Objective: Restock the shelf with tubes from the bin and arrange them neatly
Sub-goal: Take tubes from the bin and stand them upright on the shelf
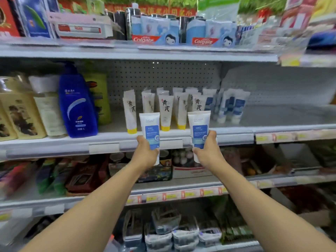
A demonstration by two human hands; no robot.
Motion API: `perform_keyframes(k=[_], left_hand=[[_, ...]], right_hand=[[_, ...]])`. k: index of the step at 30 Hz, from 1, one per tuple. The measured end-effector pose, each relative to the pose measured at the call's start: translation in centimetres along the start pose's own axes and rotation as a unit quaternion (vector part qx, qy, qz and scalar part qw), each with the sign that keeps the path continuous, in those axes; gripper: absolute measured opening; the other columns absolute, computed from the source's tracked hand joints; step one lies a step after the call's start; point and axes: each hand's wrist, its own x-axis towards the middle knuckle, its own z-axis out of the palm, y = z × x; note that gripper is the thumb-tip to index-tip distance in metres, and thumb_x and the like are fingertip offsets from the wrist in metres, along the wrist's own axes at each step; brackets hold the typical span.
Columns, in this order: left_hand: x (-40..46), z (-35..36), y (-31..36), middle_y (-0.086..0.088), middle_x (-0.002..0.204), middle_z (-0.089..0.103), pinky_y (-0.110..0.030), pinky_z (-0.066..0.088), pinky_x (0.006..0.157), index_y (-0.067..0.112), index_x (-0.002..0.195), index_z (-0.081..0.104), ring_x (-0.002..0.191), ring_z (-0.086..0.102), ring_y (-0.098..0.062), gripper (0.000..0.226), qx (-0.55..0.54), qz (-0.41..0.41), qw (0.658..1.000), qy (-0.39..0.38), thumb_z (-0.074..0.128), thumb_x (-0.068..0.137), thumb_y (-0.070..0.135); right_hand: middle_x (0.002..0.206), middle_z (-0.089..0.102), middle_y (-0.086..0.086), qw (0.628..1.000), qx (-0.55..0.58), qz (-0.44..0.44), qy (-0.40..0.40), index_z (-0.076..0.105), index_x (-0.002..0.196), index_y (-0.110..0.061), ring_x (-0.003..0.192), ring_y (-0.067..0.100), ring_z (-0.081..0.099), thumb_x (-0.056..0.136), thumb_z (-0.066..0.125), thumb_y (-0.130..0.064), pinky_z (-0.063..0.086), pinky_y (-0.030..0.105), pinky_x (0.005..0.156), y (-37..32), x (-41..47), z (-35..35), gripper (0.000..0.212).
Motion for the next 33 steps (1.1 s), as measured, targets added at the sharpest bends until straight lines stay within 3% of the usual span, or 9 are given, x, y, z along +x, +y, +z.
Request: perform_keyframes(k=[4,7,9,11,15,20,25,29,33], left_hand=[[2.1,5.0,4.0,-0.004,0.112,0.045,-0.032,0.037,0.080,0.004,0.127,0.022,0.096,0.045,-0.019,0.043,-0.005,0.015,1.000,-0.025,0.049,0.094,0.010],[3.7,9.0,6.6,-0.003,0.110,0.044,-0.030,0.037,0.079,0.006,0.118,0.025,0.096,0.046,-0.018,0.036,-0.003,0.041,0.999,-0.033,0.051,0.093,0.010],[4.9,11.4,8.2,-0.003,0.108,0.043,-0.029,0.038,0.079,0.009,0.110,0.025,0.095,0.046,-0.018,0.032,-0.007,0.058,0.998,-0.031,0.052,0.092,0.009],[6.1,13.6,9.6,-0.002,0.109,0.044,-0.030,0.039,0.081,0.007,0.115,0.027,0.097,0.047,-0.018,0.035,-0.011,0.073,0.997,-0.030,0.053,0.092,0.009],[8.9,17.2,11.8,-0.002,0.107,0.046,-0.034,0.043,0.087,0.005,0.119,0.029,0.100,0.051,-0.022,0.040,-0.006,0.087,0.996,-0.015,0.056,0.089,0.008],[12.6,21.1,13.9,-0.004,0.108,0.050,-0.029,0.039,0.077,0.011,0.107,0.030,0.093,0.051,-0.019,0.032,-0.020,0.091,0.996,0.006,0.055,0.089,0.005],[16.7,23.6,14.4,-0.019,0.109,0.062,-0.033,0.045,0.077,0.003,0.114,0.049,0.102,0.060,-0.034,0.031,0.010,0.068,0.996,0.057,0.060,0.086,0.008],[18.5,24.9,14.2,-0.018,0.120,0.057,-0.037,0.046,0.086,0.010,0.131,0.029,0.106,0.058,-0.036,0.052,0.037,0.030,0.997,0.059,0.059,0.088,0.014],[19.6,25.7,13.4,-0.020,0.133,0.047,-0.041,0.041,0.097,0.008,0.137,0.026,0.117,0.050,-0.037,0.060,0.049,0.004,0.995,0.086,0.059,0.087,0.012]], right_hand=[[0.103,0.047,0.004,0.999,-0.013,0.014,0.034,0.023,0.108,-0.012,0.086,0.017,0.049,0.090,0.051,-0.002,0.040,0.027,0.057,2.1,3.0,-5.1,0.035],[0.110,0.046,0.004,0.998,-0.017,0.018,0.054,0.023,0.108,-0.013,0.092,0.017,0.049,0.090,0.053,-0.003,0.040,0.028,0.073,3.7,5.3,-8.6,0.037],[0.106,0.045,0.002,0.998,-0.018,0.019,0.063,0.024,0.111,-0.011,0.084,0.013,0.050,0.090,0.052,-0.002,0.040,0.023,0.066,4.8,6.9,-10.7,0.036],[0.102,0.046,0.002,0.997,-0.021,0.020,0.077,0.024,0.108,-0.013,0.079,0.012,0.049,0.090,0.052,-0.003,0.040,0.022,0.061,6.0,8.6,-12.5,0.035],[0.100,0.048,0.003,0.996,-0.006,0.015,0.090,0.026,0.107,-0.012,0.085,0.016,0.051,0.088,0.055,-0.002,0.041,0.030,0.072,7.9,12.1,-14.9,0.036],[0.099,0.049,0.000,0.996,0.015,-0.008,0.085,0.026,0.106,-0.012,0.087,0.016,0.052,0.088,0.054,0.001,0.041,0.029,0.074,9.7,16.1,-16.5,0.035],[0.101,0.049,0.001,0.997,0.027,-0.009,0.067,0.027,0.107,-0.013,0.087,0.015,0.053,0.088,0.054,0.000,0.042,0.027,0.074,11.3,19.3,-16.8,0.035],[0.096,0.048,-0.002,0.998,0.032,-0.006,0.058,0.027,0.106,-0.014,0.083,0.013,0.052,0.089,0.054,-0.001,0.042,0.020,0.063,12.6,21.0,-16.8,0.035],[0.091,0.046,-0.005,0.998,0.029,-0.005,0.064,0.026,0.103,-0.015,0.075,0.006,0.049,0.088,0.055,-0.001,0.039,0.015,0.057,13.6,22.3,-16.9,0.036]])
